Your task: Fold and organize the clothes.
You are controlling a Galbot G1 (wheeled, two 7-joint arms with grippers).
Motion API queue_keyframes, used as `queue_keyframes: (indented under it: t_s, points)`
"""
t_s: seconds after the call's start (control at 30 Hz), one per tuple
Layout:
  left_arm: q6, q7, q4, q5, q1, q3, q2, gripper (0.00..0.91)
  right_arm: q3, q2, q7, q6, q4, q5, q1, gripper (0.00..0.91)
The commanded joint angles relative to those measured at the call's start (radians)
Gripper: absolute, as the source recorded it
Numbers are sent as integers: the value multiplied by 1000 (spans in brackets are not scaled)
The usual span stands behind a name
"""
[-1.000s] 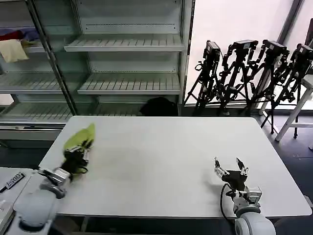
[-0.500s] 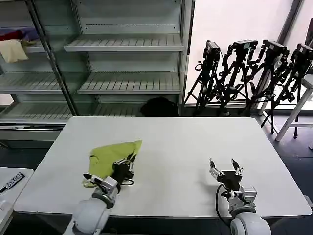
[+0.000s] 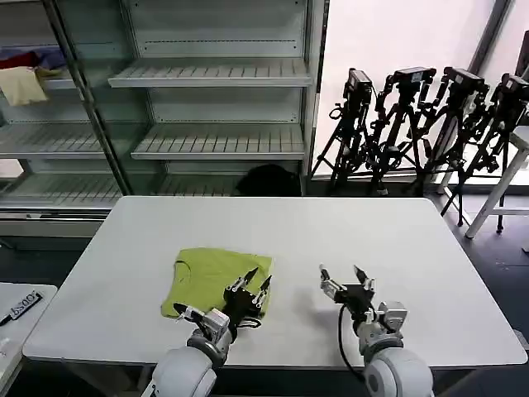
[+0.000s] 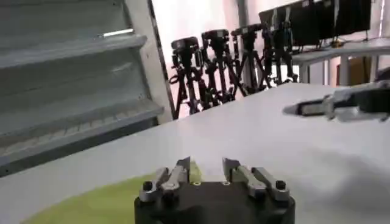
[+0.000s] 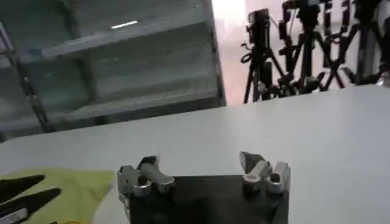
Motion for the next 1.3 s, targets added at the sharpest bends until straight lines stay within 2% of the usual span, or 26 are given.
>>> queue_keyframes:
  t_s: [0.03, 0.1, 0.17, 0.23, 0.47, 0.53, 0.77, 0.8, 0.83, 0.87, 0.9, 0.93, 0.97, 1.0, 1.13, 1.3]
  points:
    - [39, -47, -161, -133, 4, -1, 1, 907, -207, 8, 115, -64, -3, 231, 34, 907]
    - [40, -49, -182, -148, -5, -47, 14, 907, -226, 16, 124, -64, -8, 259, 35, 907]
    - [37, -45, -192, -163, -3, -98, 28, 907, -254, 26, 151, -65, -14, 333, 42, 907]
    - [36, -45, -196, -181, 2, -143, 38, 907, -272, 40, 179, -65, -28, 370, 52, 907]
    - [21, -47, -224, -198, 75, -241, 40, 907, -315, 66, 283, -66, -93, 428, 95, 907]
    - [13, -48, -229, -196, 92, -246, 32, 907, -328, 75, 331, -66, -111, 438, 106, 907]
    - [12, -54, -243, -191, 112, -246, 10, 907, -337, 89, 388, -67, -154, 449, 124, 907]
    - [12, -55, -244, -191, 115, -246, 8, 907, -339, 92, 397, -67, -159, 450, 128, 756]
    - [12, -56, -244, -189, 118, -246, 6, 907, -339, 94, 404, -67, -161, 451, 130, 645]
    - [11, -57, -245, -188, 120, -247, 5, 907, -340, 95, 411, -67, -164, 453, 133, 443]
    - [11, -57, -246, -188, 123, -248, 4, 907, -340, 98, 416, -67, -170, 455, 137, 373]
    - [11, -59, -248, -188, 126, -249, 3, 907, -340, 98, 419, -67, -172, 456, 140, 262]
    - [10, -60, -249, -188, 129, -250, 1, 907, -340, 98, 422, -67, -173, 457, 141, 262]
    - [10, -60, -250, -187, 131, -251, 1, 907, -340, 100, 424, -68, -176, 458, 143, 161]
    - [8, -63, -255, -183, 136, -253, 0, 907, -340, 104, 432, -68, -175, 459, 150, 20]
    - [5, -64, -253, -178, 136, -251, -5, 907, -332, 102, 435, -68, -167, 460, 154, 0]
